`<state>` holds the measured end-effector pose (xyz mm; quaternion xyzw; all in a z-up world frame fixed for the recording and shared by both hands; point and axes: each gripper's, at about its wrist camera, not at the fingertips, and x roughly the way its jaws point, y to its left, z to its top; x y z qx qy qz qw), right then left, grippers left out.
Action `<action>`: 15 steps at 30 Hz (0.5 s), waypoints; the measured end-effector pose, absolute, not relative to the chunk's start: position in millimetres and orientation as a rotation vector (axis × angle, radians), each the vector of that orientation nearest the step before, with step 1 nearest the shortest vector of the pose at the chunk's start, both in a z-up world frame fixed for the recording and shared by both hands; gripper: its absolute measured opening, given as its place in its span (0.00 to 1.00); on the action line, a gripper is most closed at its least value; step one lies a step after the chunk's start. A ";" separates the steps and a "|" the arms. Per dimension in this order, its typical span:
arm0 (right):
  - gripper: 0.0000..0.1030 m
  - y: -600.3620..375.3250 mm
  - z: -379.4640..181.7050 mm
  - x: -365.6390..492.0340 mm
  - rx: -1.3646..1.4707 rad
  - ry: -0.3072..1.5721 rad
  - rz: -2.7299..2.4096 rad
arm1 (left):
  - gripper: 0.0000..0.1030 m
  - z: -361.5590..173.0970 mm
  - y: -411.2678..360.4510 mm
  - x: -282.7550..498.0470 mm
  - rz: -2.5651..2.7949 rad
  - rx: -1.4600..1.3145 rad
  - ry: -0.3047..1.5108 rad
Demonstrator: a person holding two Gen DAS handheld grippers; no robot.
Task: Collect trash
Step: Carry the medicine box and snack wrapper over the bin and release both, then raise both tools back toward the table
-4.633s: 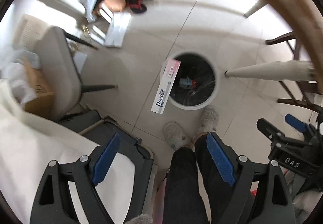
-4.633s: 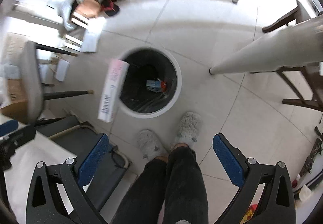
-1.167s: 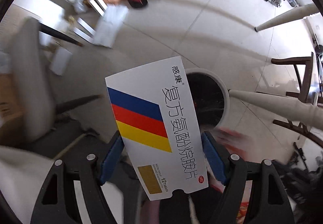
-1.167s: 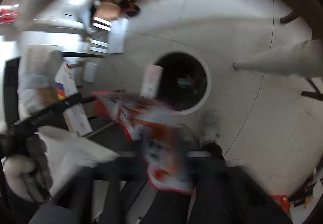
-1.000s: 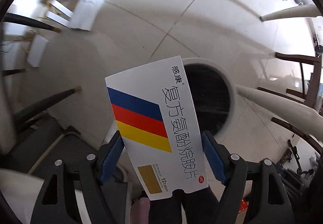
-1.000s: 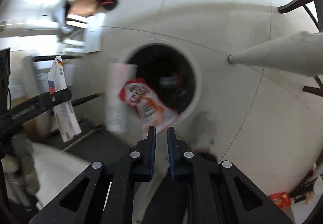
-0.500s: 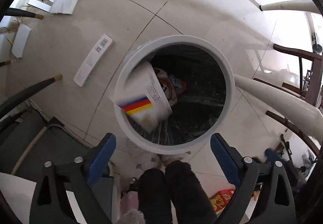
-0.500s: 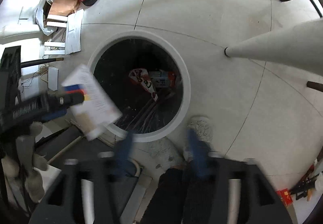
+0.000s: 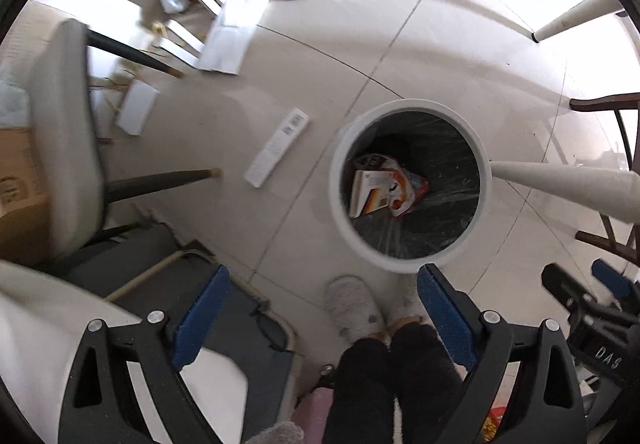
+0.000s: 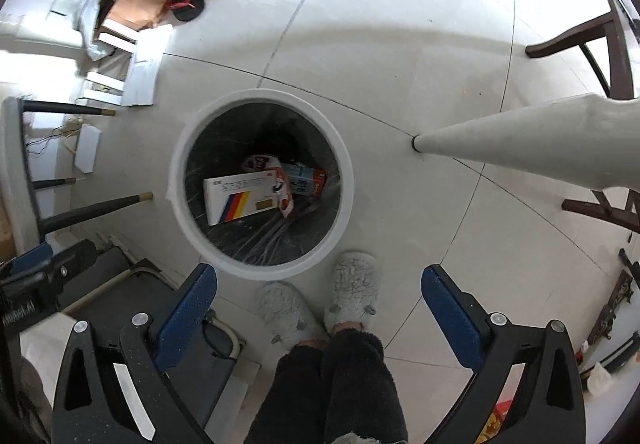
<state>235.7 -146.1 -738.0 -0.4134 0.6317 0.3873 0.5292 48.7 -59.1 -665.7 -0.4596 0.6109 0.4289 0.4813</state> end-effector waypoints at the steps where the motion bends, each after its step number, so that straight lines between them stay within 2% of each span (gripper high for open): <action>1: 1.00 -147.9 -727.7 233.2 -0.989 1.502 0.933 | 0.93 -651.7 -63.8 45.8 1.056 -1.113 1.483; 15: 1.00 -197.4 -544.6 219.5 -0.936 1.419 0.995 | 0.93 -498.1 -110.8 47.5 1.041 -1.041 1.411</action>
